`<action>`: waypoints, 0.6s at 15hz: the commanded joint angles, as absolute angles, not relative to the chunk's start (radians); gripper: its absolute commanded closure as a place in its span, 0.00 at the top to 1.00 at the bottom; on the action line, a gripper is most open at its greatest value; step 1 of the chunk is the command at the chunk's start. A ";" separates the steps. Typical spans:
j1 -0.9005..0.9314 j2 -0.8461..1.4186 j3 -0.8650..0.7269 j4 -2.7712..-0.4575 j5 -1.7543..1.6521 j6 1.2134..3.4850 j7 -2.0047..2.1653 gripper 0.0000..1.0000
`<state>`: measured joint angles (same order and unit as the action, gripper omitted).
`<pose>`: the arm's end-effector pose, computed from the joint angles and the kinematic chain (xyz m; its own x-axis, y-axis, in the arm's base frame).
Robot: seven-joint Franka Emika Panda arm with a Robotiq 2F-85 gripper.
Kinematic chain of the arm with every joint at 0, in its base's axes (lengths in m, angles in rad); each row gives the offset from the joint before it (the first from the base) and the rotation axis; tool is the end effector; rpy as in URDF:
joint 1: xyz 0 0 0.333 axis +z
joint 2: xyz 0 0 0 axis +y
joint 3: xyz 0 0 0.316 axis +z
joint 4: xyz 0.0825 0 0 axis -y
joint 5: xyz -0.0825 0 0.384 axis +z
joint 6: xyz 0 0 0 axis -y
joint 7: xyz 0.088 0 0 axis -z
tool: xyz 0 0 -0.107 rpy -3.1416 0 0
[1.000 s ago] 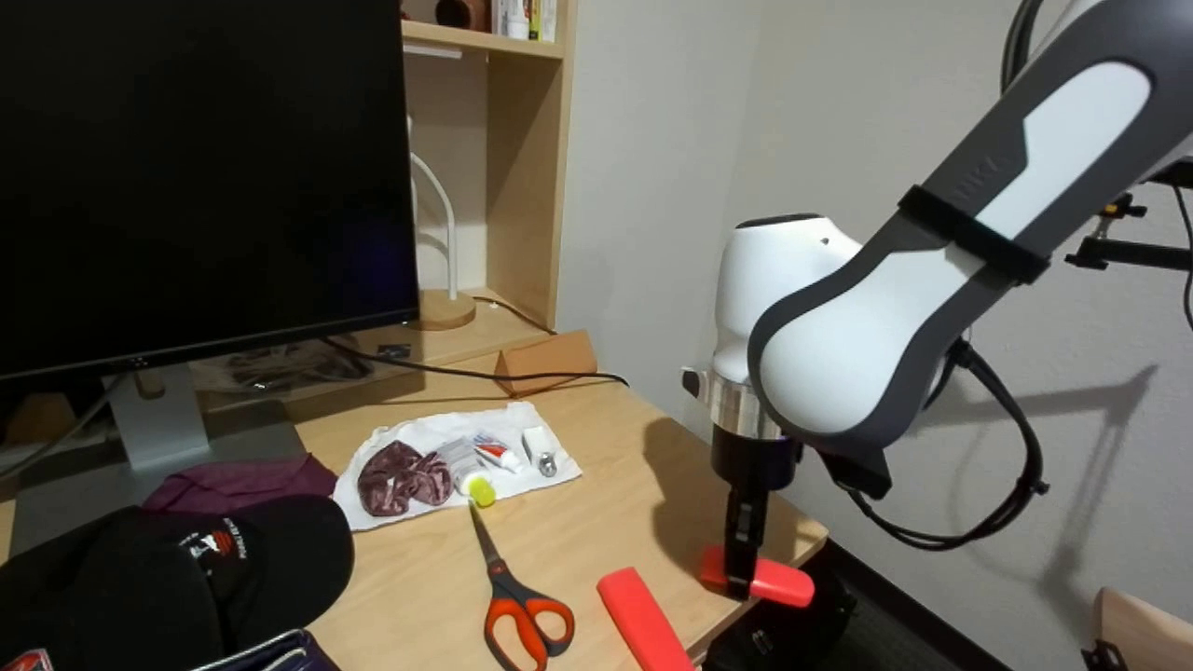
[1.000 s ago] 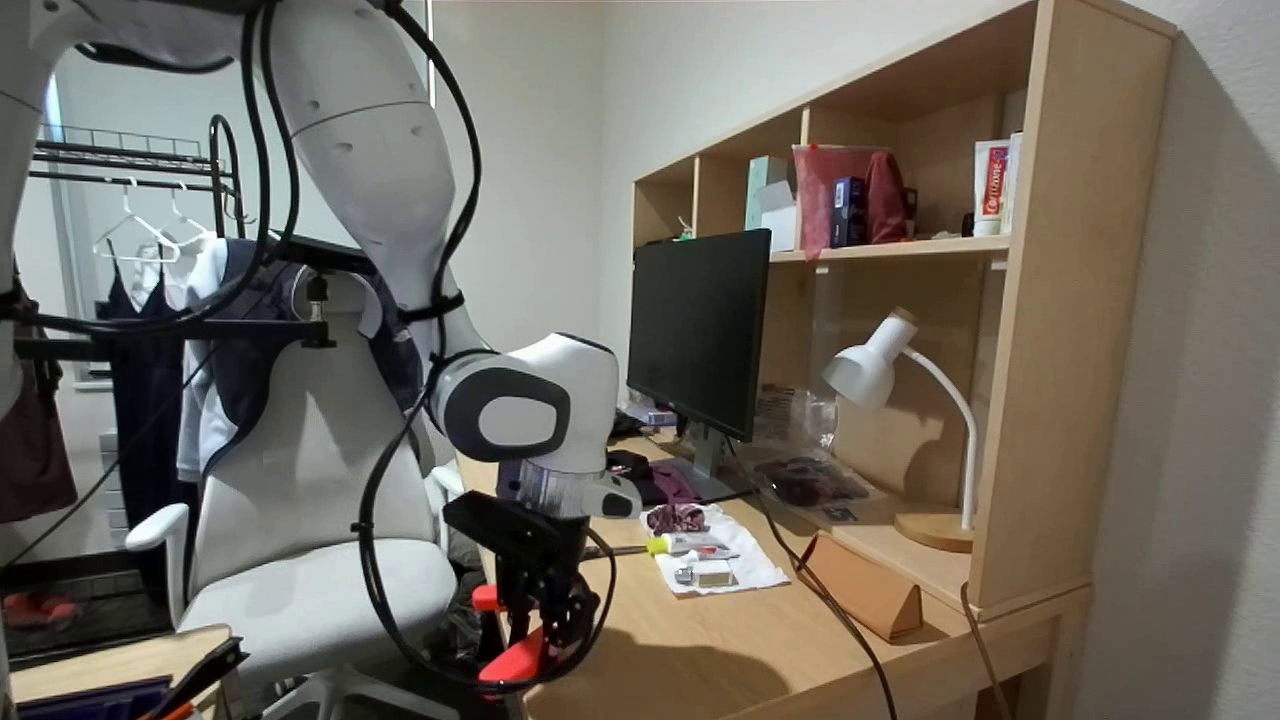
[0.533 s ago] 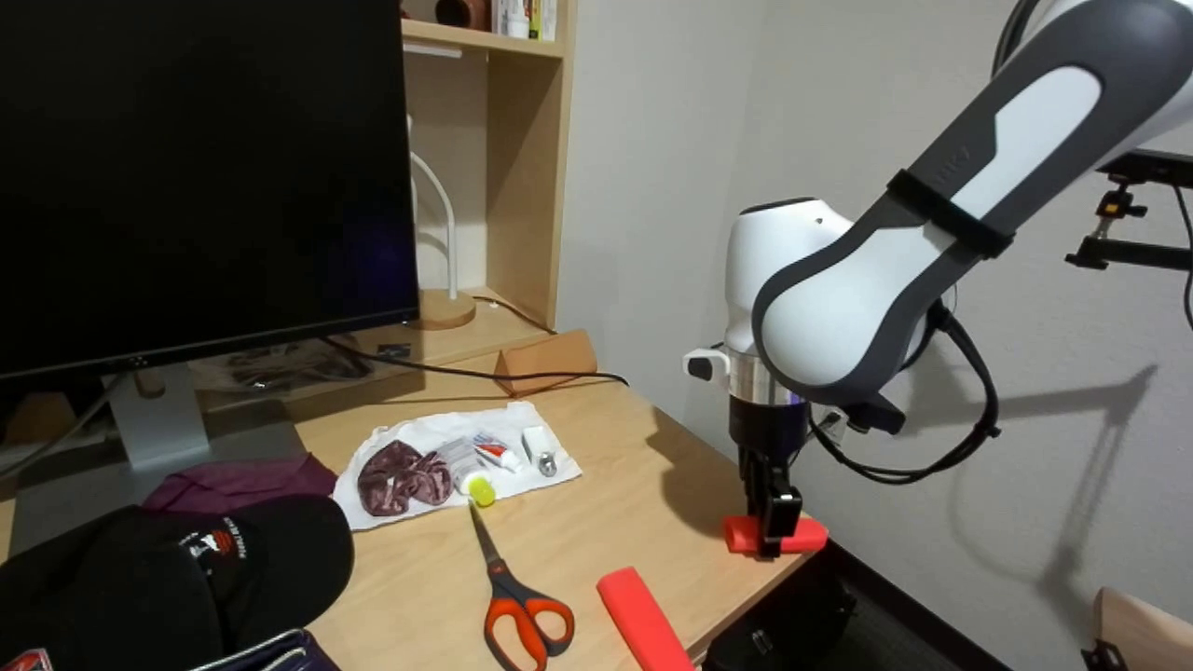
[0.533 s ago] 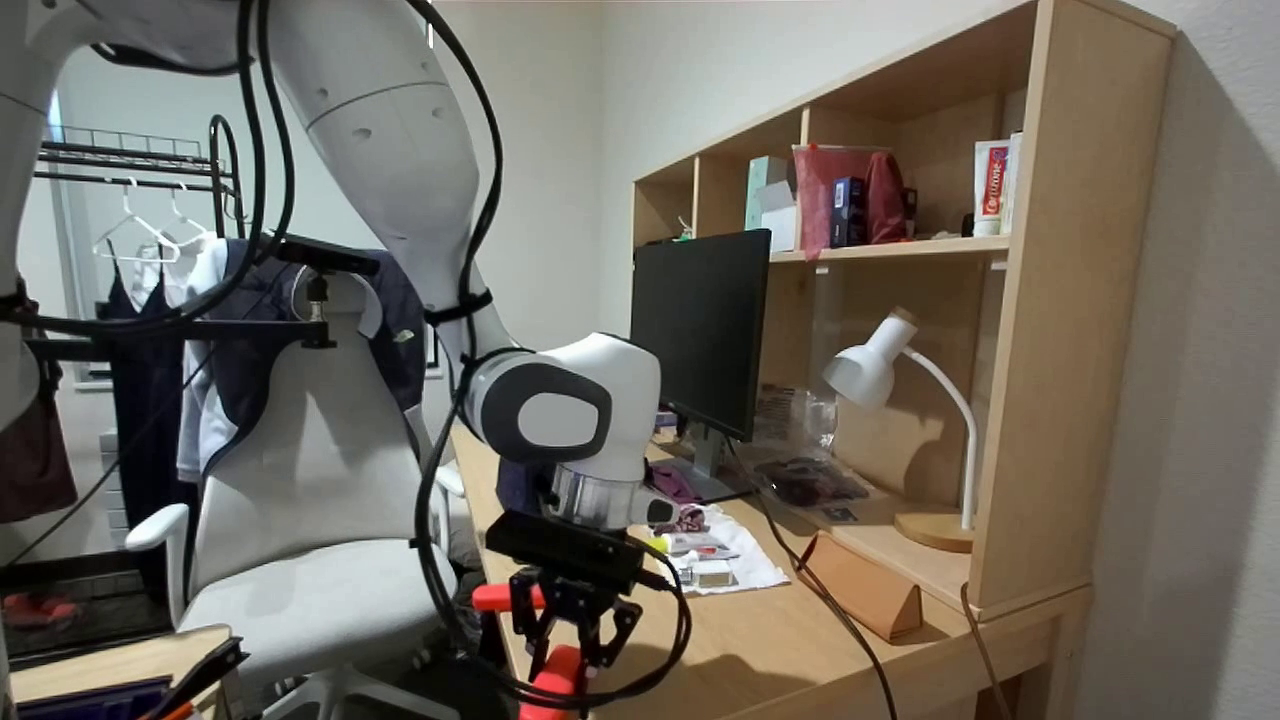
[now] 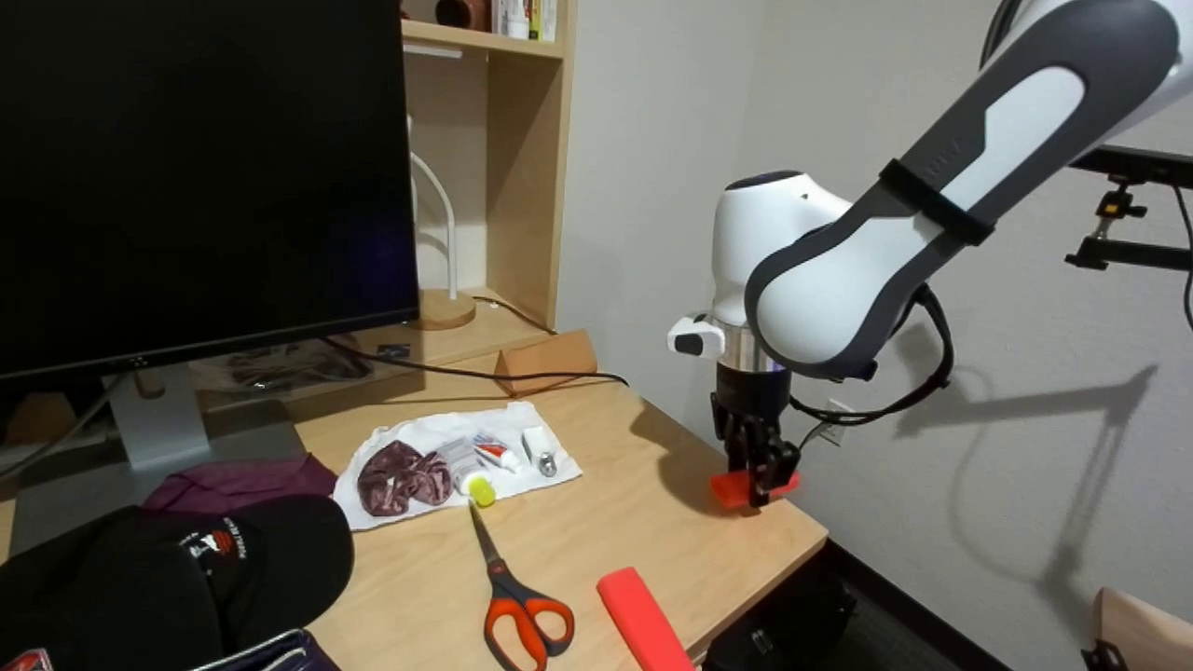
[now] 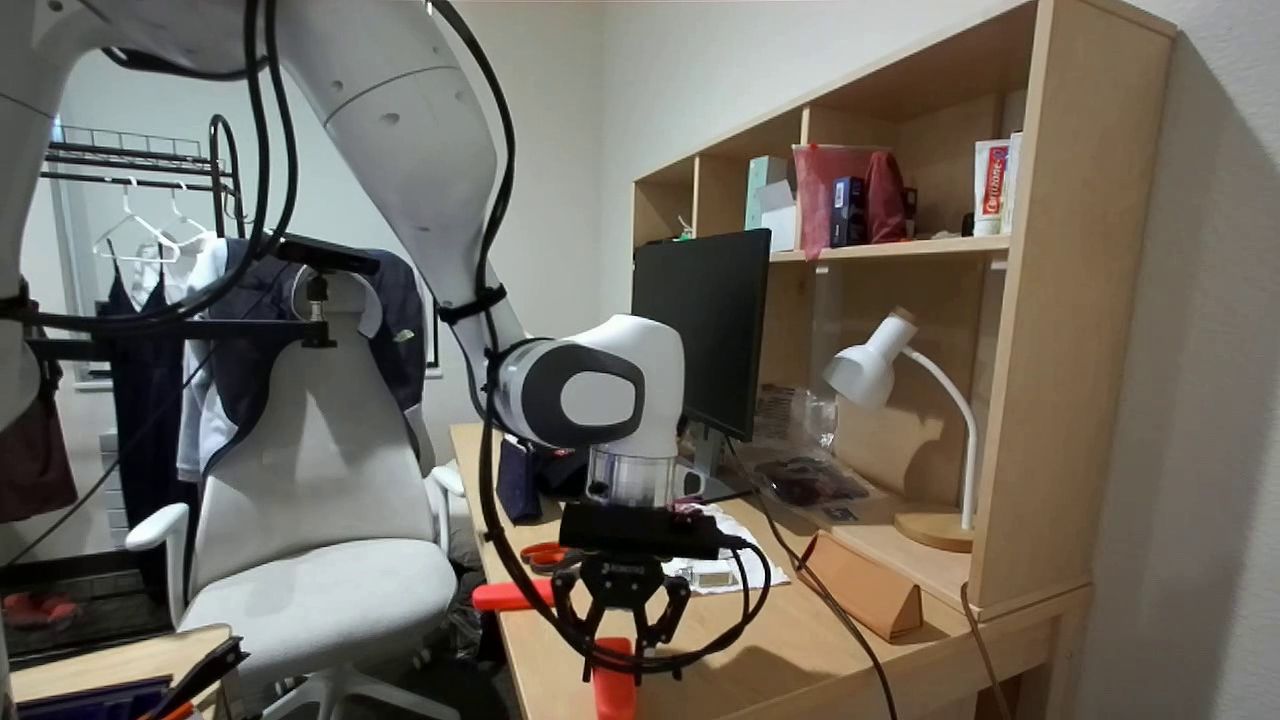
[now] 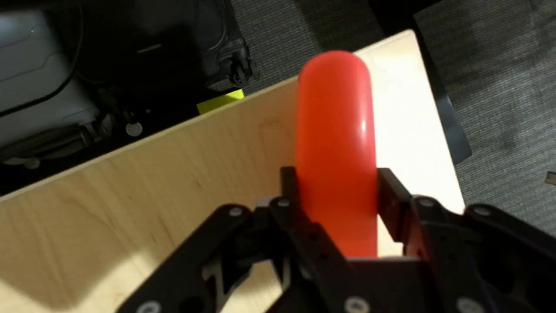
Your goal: Align the orange objects in front of each other
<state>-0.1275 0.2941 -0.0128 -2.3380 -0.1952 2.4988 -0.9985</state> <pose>0.4980 -0.0693 0.1987 0.5100 0.8454 -0.1589 0.8490 -0.5244 -0.0652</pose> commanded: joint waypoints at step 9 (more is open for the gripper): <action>-0.174 0.364 0.040 -2.322 -0.162 2.567 -1.368 0.23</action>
